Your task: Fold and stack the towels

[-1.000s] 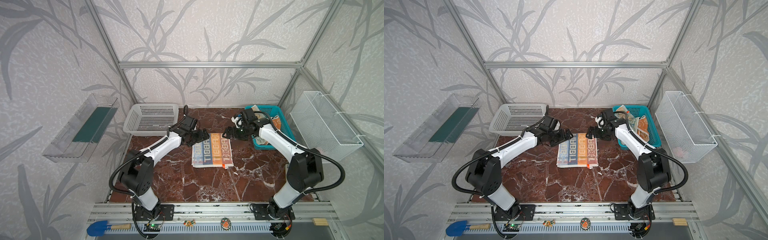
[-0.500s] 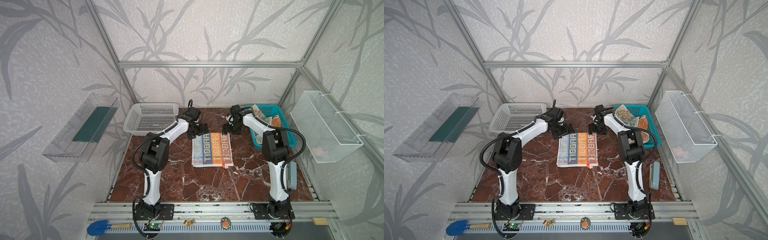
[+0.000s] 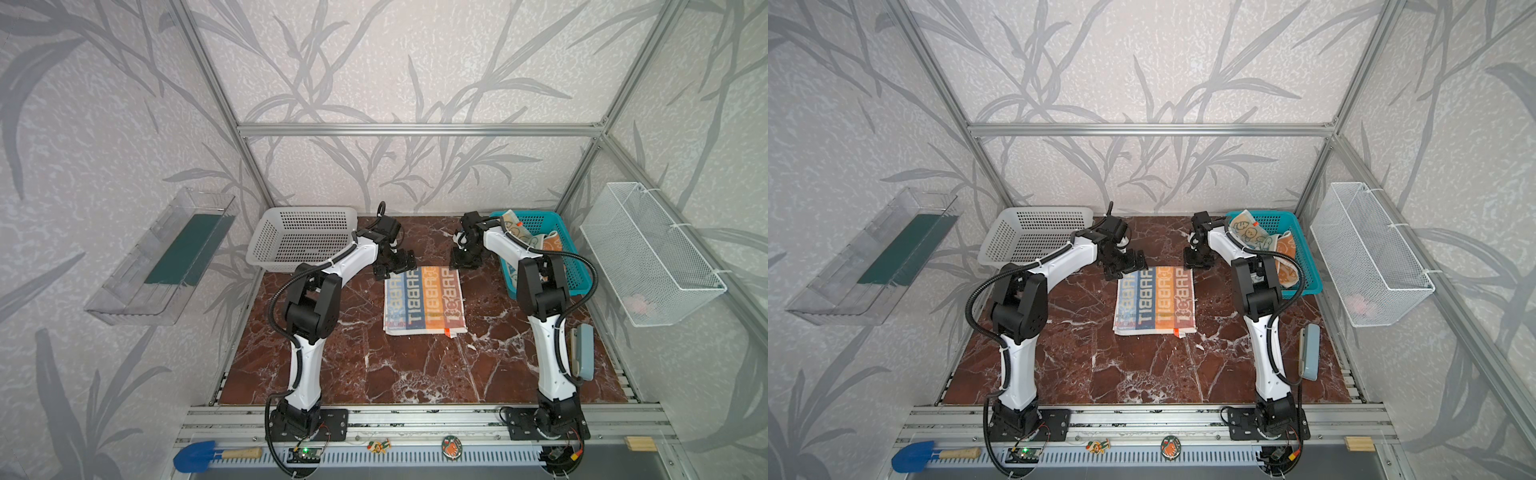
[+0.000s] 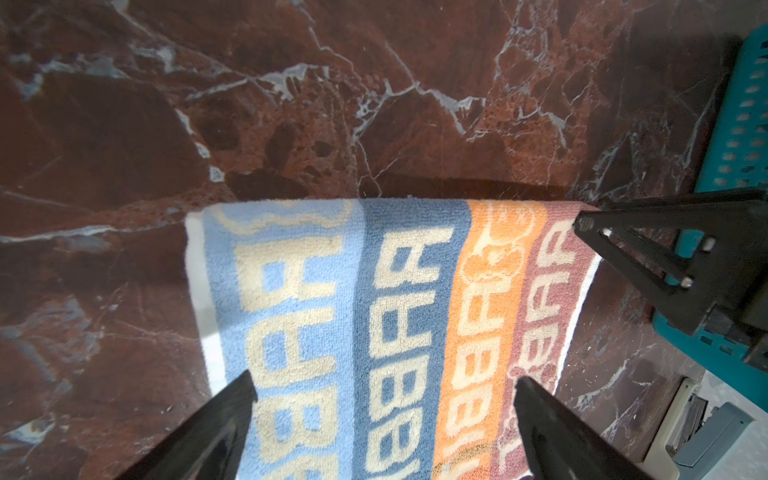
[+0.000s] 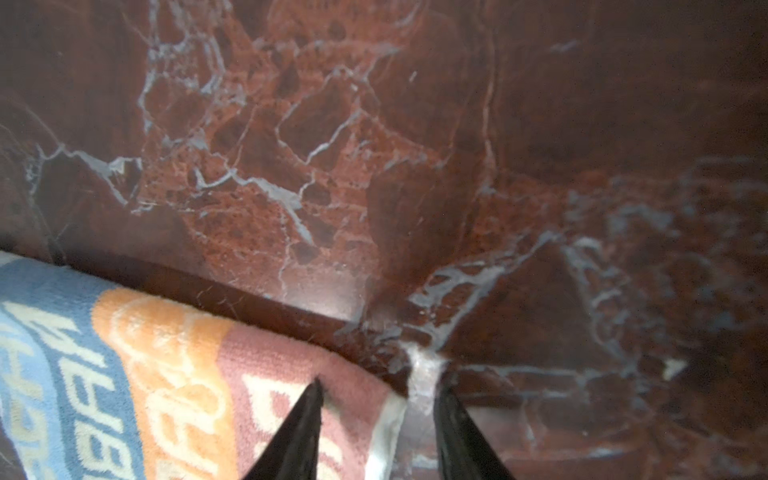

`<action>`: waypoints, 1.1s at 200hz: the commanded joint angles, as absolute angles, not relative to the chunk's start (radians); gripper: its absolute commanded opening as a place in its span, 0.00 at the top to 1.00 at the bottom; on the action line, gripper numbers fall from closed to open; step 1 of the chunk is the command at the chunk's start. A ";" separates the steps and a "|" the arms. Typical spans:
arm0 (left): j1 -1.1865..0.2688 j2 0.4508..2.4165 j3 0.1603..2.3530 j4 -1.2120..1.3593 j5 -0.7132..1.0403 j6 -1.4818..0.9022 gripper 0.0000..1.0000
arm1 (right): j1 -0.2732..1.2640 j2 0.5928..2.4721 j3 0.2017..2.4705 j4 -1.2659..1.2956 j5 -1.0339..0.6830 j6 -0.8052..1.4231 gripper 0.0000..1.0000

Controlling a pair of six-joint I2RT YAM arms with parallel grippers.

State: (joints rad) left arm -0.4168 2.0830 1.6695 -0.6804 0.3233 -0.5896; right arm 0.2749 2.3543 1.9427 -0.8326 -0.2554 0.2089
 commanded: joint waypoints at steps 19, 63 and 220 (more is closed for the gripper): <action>-0.399 2.096 1.714 -0.731 0.297 -0.540 0.01 | 0.277 2.392 1.950 -0.851 -0.290 0.207 0.71; -0.367 2.175 1.851 -0.849 0.192 -0.451 0.01 | 0.277 2.399 1.951 -0.851 -0.300 0.201 0.91; -0.337 2.393 2.052 -0.957 0.159 -0.342 0.53 | 0.278 2.393 1.965 -0.875 -0.317 0.167 1.00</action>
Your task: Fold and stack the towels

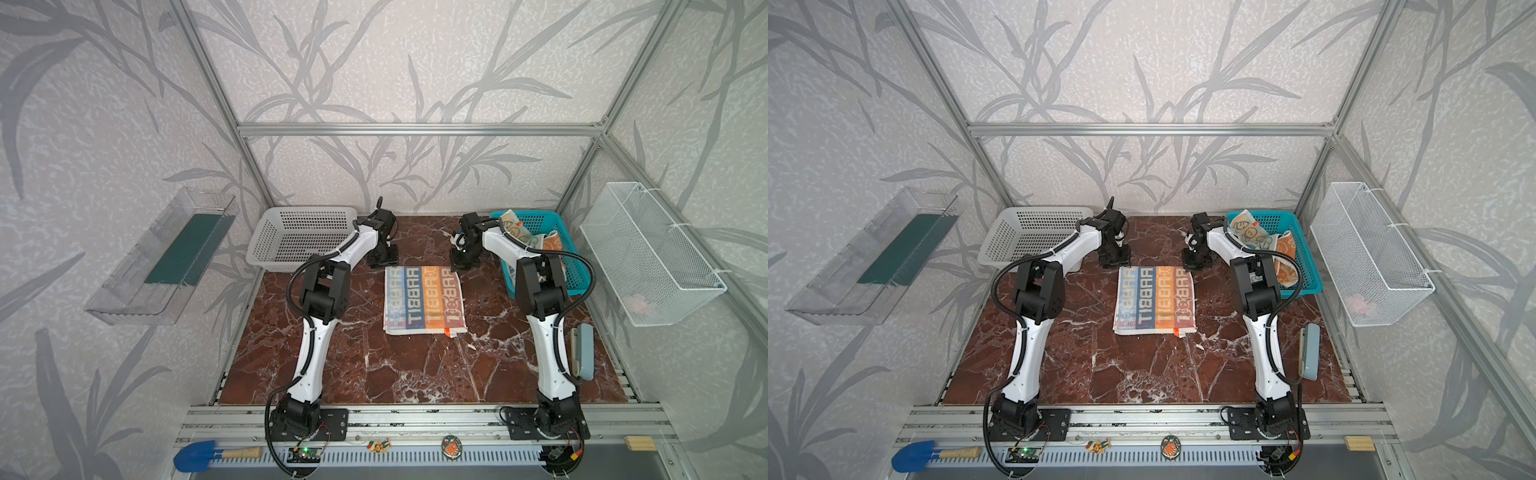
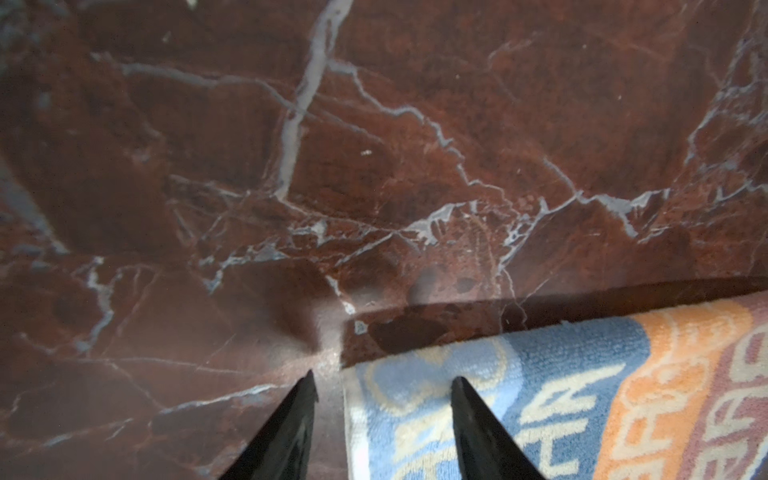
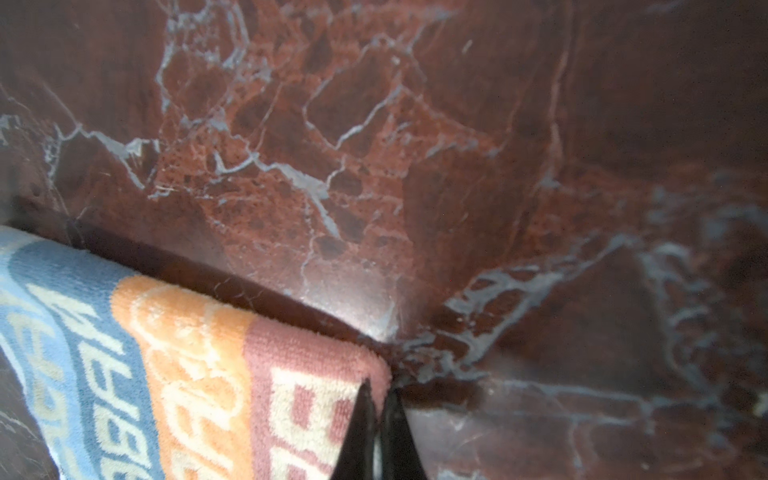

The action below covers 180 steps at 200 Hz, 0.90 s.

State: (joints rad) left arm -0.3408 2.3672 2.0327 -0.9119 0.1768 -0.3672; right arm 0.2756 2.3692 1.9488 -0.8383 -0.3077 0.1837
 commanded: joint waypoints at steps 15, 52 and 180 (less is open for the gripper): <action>-0.337 2.399 2.050 -0.960 0.156 -0.341 0.56 | 0.277 2.392 1.964 -0.874 -0.319 0.164 1.00; -0.336 2.415 2.048 -0.964 0.134 -0.330 0.61 | 0.277 2.389 1.959 -0.873 -0.325 0.165 1.00; -0.330 2.374 2.000 -0.885 0.097 -0.306 1.00 | 0.274 2.330 1.949 -0.869 -0.349 0.162 1.00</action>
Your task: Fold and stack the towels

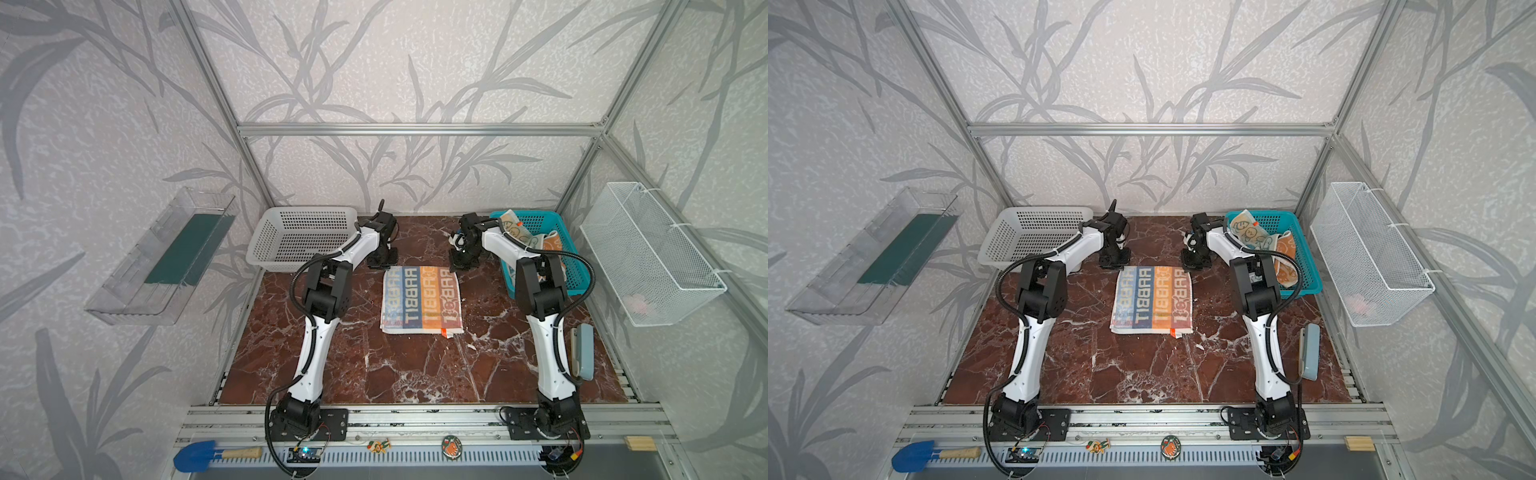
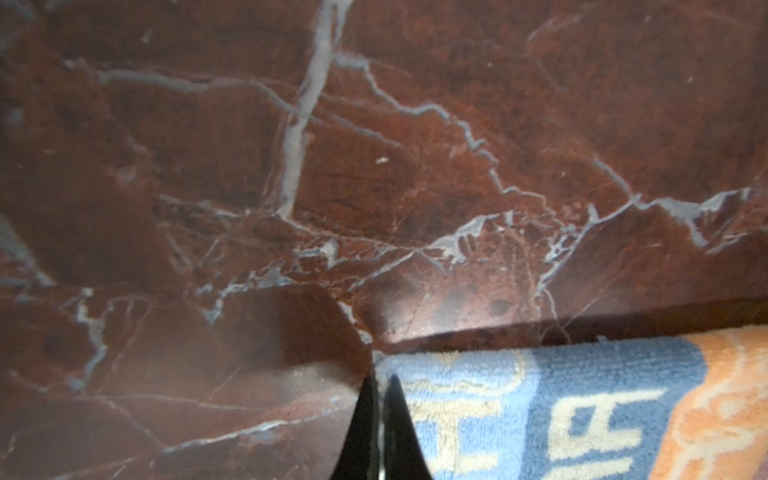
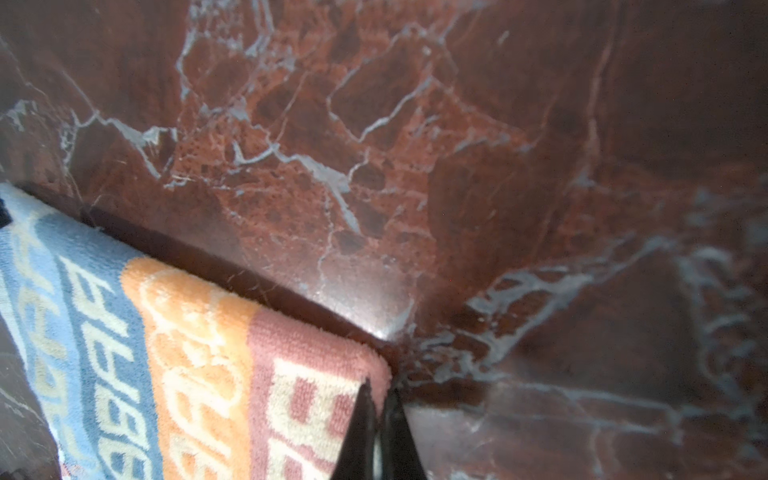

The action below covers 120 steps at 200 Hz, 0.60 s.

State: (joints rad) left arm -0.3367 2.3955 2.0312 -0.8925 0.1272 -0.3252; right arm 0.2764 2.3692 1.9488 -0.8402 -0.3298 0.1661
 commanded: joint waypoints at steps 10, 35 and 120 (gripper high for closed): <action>-0.328 2.353 1.986 -0.871 0.093 -0.303 1.00 | 0.272 2.312 1.944 -0.867 -0.355 0.165 1.00; -0.325 2.300 1.953 -0.851 0.085 -0.297 1.00 | 0.268 2.267 1.932 -0.866 -0.364 0.170 1.00; -0.322 2.056 1.675 -0.651 0.081 -0.324 1.00 | 0.267 2.079 1.767 -0.836 -0.361 0.184 1.00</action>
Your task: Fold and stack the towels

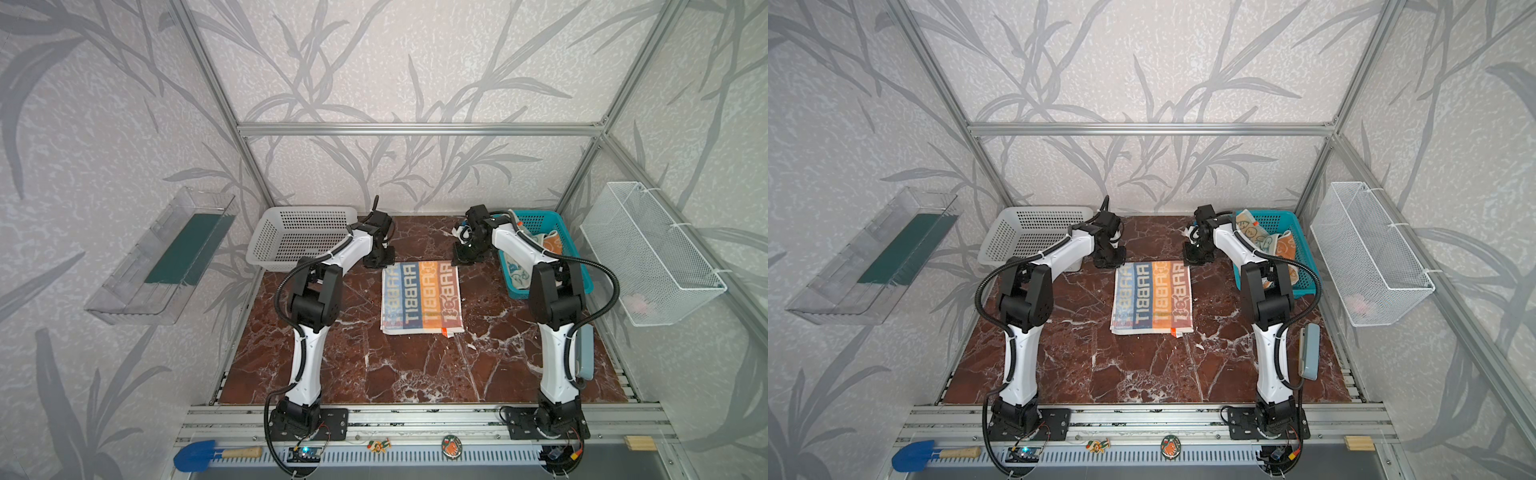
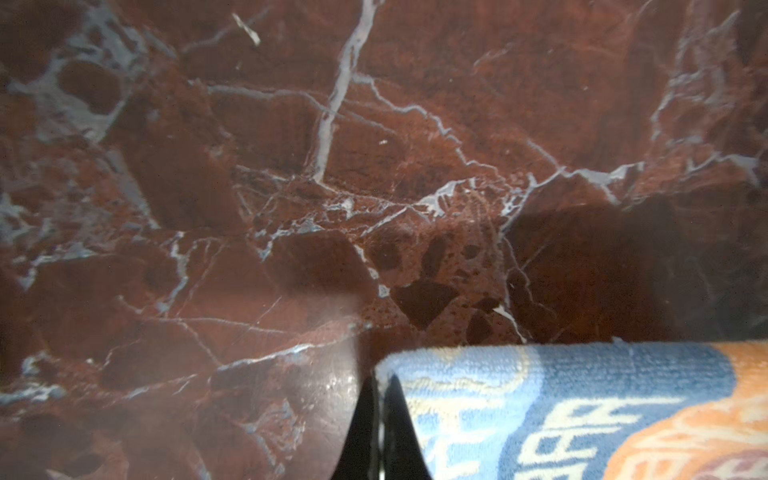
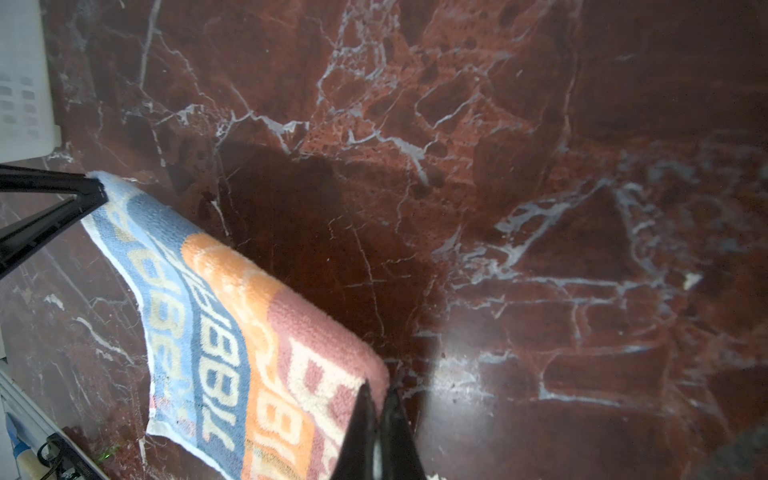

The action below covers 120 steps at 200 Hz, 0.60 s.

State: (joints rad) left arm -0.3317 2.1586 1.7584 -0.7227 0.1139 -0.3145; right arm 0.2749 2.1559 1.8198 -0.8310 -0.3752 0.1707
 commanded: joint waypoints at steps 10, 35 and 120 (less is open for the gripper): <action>-0.322 2.024 1.634 -0.630 0.084 -0.335 1.00 | 0.267 2.057 1.739 -0.827 -0.364 0.187 1.00; -0.322 1.958 1.542 -0.593 0.095 -0.365 1.00 | 0.267 1.986 1.645 -0.795 -0.371 0.204 1.00; -0.350 1.707 1.119 -0.401 0.158 -0.523 1.00 | 0.281 1.753 1.239 -0.668 -0.398 0.266 1.00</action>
State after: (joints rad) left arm -0.3584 1.7664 1.2160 -0.4469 0.1955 -0.4541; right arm 0.2871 1.8168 1.3529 -0.6765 -0.4343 0.2340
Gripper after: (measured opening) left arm 0.048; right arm 0.052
